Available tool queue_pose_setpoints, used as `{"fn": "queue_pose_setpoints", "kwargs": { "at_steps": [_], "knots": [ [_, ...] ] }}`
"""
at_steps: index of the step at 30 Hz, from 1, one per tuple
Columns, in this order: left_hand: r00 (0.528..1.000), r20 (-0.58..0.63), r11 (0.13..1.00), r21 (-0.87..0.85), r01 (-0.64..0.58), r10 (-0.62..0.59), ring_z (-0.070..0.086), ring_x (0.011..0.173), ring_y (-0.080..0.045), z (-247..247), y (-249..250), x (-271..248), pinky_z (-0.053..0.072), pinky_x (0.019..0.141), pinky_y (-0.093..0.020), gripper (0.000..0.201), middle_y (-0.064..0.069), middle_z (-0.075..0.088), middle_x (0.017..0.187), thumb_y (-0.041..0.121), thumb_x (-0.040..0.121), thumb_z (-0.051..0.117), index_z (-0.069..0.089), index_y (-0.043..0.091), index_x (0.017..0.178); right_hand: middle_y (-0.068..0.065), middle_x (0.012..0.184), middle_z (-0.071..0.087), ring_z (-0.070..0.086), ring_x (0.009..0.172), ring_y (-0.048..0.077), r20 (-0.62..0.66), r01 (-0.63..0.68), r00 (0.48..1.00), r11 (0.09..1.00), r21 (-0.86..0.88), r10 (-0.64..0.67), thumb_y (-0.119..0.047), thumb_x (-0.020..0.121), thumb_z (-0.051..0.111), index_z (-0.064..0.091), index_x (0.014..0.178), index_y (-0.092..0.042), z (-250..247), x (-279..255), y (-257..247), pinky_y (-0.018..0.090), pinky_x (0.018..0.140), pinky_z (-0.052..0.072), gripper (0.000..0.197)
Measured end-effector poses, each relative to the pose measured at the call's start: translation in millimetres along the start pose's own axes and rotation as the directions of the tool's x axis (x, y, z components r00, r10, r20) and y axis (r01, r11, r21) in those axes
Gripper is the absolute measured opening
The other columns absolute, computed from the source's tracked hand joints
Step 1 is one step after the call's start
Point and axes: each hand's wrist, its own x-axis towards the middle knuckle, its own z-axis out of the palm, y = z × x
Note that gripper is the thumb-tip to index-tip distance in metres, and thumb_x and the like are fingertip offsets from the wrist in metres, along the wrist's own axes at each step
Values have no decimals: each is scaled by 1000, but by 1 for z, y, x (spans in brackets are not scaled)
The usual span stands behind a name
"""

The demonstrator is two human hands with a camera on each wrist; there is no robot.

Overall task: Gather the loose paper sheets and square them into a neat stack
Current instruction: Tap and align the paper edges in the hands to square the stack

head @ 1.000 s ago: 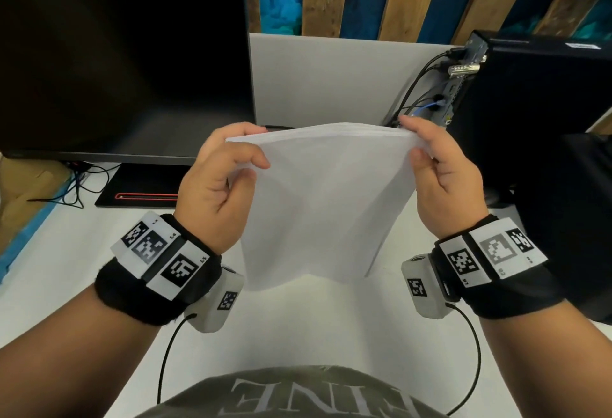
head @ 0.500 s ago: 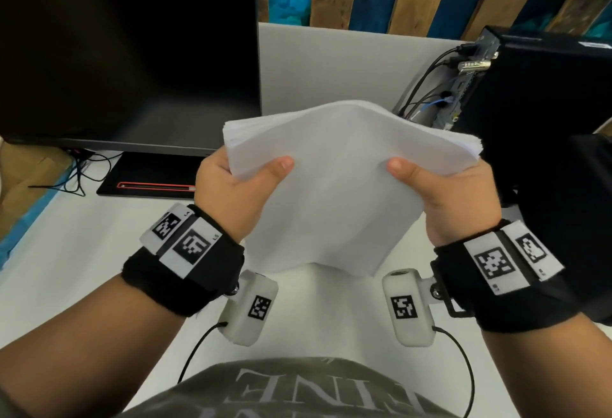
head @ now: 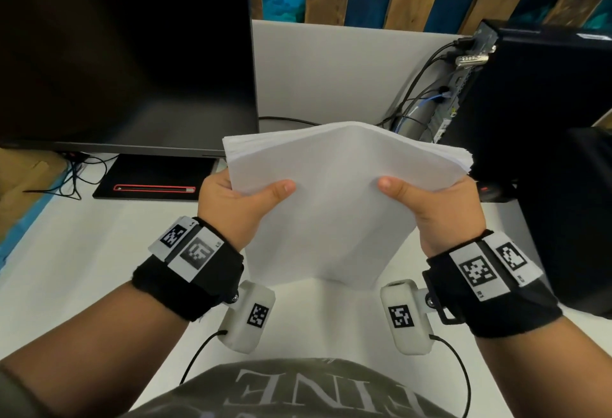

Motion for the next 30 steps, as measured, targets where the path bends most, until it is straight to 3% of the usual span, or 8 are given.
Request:
{"fn": "queue_pose_setpoints", "kwargs": {
  "at_steps": [3, 8, 10, 16, 20, 25, 27, 30],
  "knots": [
    [1000, 7, 1000, 1, -24, 24, 69, 66, 1, 1, 0, -1, 56, 63, -17, 31, 20, 72, 65, 1, 66, 76, 72, 32, 63, -9, 79, 76, 71, 81, 11, 0, 11, 1000, 1000, 19, -11, -8, 49, 76, 67, 88, -20, -2, 1, -3, 28, 75, 58, 42],
    [1000, -12, 1000, 5, -3, 3, 68, 67, 5, 4, -10, -1, 54, 60, -14, 31, 25, 71, 66, 2, 63, 77, 65, 26, 78, -16, 73, 74, 70, 73, 1, 22, -16, 1000, 999, -48, 17, 8, 61, 73, 65, 85, -23, -5, 3, 8, 20, 71, 58, 40],
    [1000, -21, 1000, 5, 11, -11, 68, 70, 5, 3, -16, 0, 54, 62, -14, 33, 25, 72, 69, 5, 61, 79, 65, 27, 80, -16, 73, 74, 69, 73, 1, 24, -31, 999, 998, -49, 32, 5, 59, 74, 65, 84, -23, -7, 5, 12, 20, 71, 58, 39],
    [980, -44, 977, 85, 198, -194, 65, 56, 9, 1, -51, -6, 52, 54, -11, 27, 27, 67, 55, 9, 60, 82, 64, 27, 68, -13, 68, 74, 70, 67, 1, -5, -175, 985, 981, -85, 175, 10, 58, 75, 67, 79, -19, -15, 2, 48, 17, 61, 54, 37],
    [953, -18, 943, 142, 301, -302, 64, 53, 10, -4, -70, -12, 49, 56, -11, 27, 27, 66, 51, 6, 63, 81, 64, 26, 68, -9, 69, 74, 70, 71, 7, -71, -335, 942, 934, -124, 329, 3, 55, 81, 69, 77, -21, -18, -4, 80, 23, 68, 53, 34],
    [939, -10, 923, 179, 340, -344, 64, 53, 9, -7, -71, -4, 50, 59, -17, 25, 25, 66, 51, 6, 64, 80, 64, 25, 68, -13, 59, 72, 68, 58, 0, -86, -380, 925, 913, -146, 371, 4, 62, 79, 67, 72, -19, -15, 4, 82, 13, 54, 54, 27],
    [934, 12, 916, 201, 347, -357, 65, 54, 5, -7, -66, 3, 51, 56, -14, 23, 19, 67, 51, 8, 65, 80, 65, 25, 68, -9, 60, 73, 69, 58, 3, -83, -377, 926, 914, -149, 368, 0, 63, 79, 68, 75, -17, -14, 9, 79, 17, 55, 55, 23],
    [900, 30, 872, 261, 413, -435, 68, 74, -16, -7, -66, 13, 54, 74, -30, 20, 7, 70, 73, 13, 64, 82, 67, 23, 71, -2, 76, 73, 70, 69, 14, -112, -427, 904, 889, -166, 413, -6, 66, 79, 67, 84, -18, -13, 13, 83, 28, 64, 58, 24]
  ]
}}
